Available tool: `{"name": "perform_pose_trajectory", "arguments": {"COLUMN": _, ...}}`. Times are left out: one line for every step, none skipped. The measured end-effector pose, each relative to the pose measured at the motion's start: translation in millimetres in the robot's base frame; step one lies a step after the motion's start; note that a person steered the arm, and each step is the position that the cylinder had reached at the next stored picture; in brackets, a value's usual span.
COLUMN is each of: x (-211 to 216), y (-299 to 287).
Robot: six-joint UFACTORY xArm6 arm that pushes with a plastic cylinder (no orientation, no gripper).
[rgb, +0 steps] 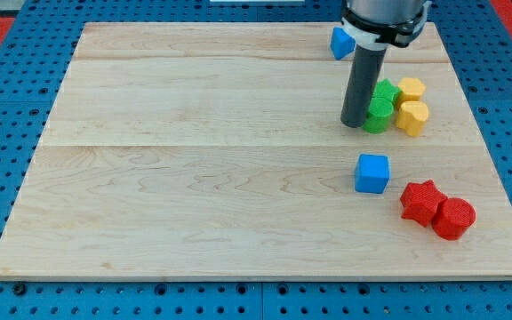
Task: Move the blue triangle towards the left
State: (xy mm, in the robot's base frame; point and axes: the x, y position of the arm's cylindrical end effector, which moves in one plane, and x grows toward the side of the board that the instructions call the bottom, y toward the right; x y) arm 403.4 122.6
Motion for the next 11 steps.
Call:
{"name": "perform_pose_trajectory", "arguments": {"x": -39, "y": -49}}
{"name": "perform_pose_trajectory", "arguments": {"x": -92, "y": -7}}
{"name": "perform_pose_trajectory", "arguments": {"x": -121, "y": 87}}
{"name": "perform_pose_trajectory", "arguments": {"x": -153, "y": 51}}
{"name": "perform_pose_trajectory", "arguments": {"x": -190, "y": -39}}
{"name": "perform_pose_trajectory", "arguments": {"x": -170, "y": -130}}
{"name": "perform_pose_trajectory", "arguments": {"x": -170, "y": -113}}
{"name": "perform_pose_trajectory", "arguments": {"x": -180, "y": -57}}
{"name": "perform_pose_trajectory", "arguments": {"x": -209, "y": -96}}
{"name": "perform_pose_trajectory", "arguments": {"x": -210, "y": -200}}
{"name": "perform_pose_trajectory", "arguments": {"x": -207, "y": -258}}
